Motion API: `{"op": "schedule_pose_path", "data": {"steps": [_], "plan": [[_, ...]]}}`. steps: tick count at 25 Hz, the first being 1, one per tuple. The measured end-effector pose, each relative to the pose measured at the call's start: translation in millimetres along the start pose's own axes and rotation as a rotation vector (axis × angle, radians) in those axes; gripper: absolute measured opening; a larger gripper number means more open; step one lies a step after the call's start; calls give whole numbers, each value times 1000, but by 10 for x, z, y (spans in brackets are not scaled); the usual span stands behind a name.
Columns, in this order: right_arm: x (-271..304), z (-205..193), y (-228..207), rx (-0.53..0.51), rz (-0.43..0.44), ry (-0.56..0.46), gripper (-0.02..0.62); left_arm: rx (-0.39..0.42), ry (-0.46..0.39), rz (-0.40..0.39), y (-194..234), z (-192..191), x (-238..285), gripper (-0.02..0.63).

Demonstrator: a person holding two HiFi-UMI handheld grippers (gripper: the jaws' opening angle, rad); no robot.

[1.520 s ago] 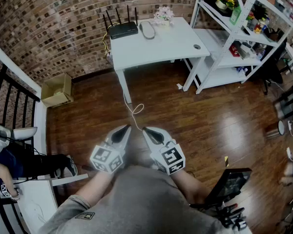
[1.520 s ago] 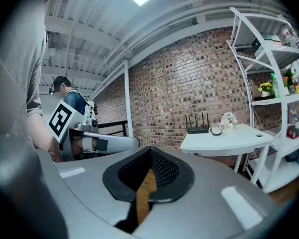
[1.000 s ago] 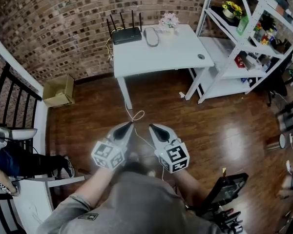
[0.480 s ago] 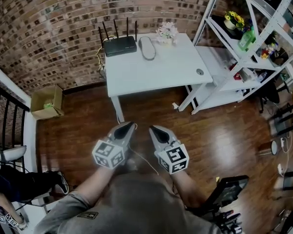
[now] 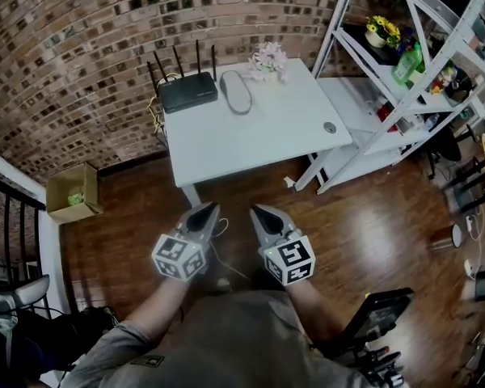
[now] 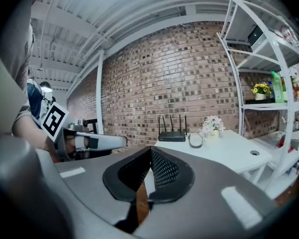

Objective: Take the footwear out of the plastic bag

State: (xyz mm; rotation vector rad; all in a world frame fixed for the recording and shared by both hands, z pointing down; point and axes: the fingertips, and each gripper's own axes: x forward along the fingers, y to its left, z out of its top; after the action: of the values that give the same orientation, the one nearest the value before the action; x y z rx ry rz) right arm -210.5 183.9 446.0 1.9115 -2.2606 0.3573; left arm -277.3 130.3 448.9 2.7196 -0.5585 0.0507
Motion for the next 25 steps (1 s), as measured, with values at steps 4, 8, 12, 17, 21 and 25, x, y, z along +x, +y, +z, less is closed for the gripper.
{"op": "schedule_pose_path", "data": {"steps": [4, 8, 12, 17, 21, 25], "plan": [[182, 41, -279, 3, 4, 5, 12, 2, 17, 12, 136, 17, 272, 0], [427, 98, -664, 1, 28, 1, 12, 17, 20, 53, 317, 75, 655, 0], [649, 138, -1159, -6, 60, 0, 12, 28, 26, 100, 436, 107, 1125, 2], [890, 200, -1754, -21, 118, 17, 12, 34, 30, 165, 518, 177, 1702, 0], [1027, 168, -2108, -19, 166, 42, 12, 28, 40, 224, 546, 186, 2020, 1], [1192, 128, -2388, -26, 187, 63, 12, 23, 51, 264, 603, 188, 2260, 0]]}}
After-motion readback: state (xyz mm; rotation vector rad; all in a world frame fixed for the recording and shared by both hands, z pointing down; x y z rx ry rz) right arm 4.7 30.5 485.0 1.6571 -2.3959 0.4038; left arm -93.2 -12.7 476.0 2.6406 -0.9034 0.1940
